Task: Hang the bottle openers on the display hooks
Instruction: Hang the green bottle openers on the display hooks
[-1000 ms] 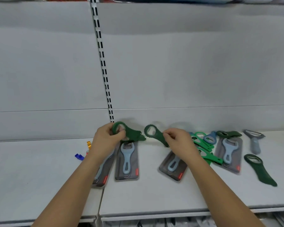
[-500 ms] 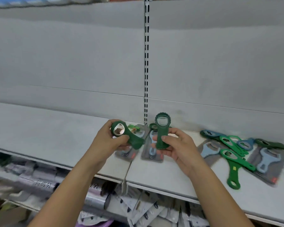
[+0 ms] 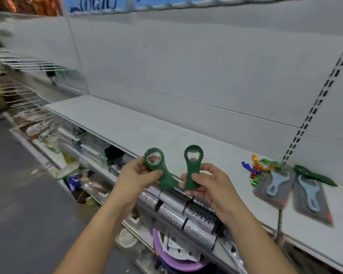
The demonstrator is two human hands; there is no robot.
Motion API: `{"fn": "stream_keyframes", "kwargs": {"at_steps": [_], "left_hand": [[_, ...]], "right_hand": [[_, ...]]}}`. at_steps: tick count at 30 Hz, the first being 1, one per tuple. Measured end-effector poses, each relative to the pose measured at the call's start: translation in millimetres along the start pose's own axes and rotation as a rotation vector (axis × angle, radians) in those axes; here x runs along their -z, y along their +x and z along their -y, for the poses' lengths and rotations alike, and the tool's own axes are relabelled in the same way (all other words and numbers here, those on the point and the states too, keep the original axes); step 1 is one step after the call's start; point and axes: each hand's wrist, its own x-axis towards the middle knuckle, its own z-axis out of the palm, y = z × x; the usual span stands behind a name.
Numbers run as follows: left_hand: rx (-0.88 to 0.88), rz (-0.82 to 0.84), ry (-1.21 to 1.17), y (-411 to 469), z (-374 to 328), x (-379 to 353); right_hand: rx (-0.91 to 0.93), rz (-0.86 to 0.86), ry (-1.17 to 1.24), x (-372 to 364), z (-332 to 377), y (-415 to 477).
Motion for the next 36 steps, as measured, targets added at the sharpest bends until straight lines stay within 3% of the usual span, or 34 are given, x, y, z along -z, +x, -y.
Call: {"fn": "stream_keyframes", "kwargs": {"at_steps": [8,19,28,36], "left_hand": [[0.102,-0.242,-0.058,6,9,196],[0.037,-0.715,-0.059,16,29,389],[0.068,-1.003,-0.075,99,15,521],[-0.001,-1.143,-0.123,177,-9,643]], "right_hand": [[-0.071,0.170,-0.033,-181,-68,77],[-0.191,0.390,-0.162,-375,-151,175],[-0.220,0.592,-0.211,-520,-193,305],[-0.182,0.718,-0.248,-652,-209,410]]}}
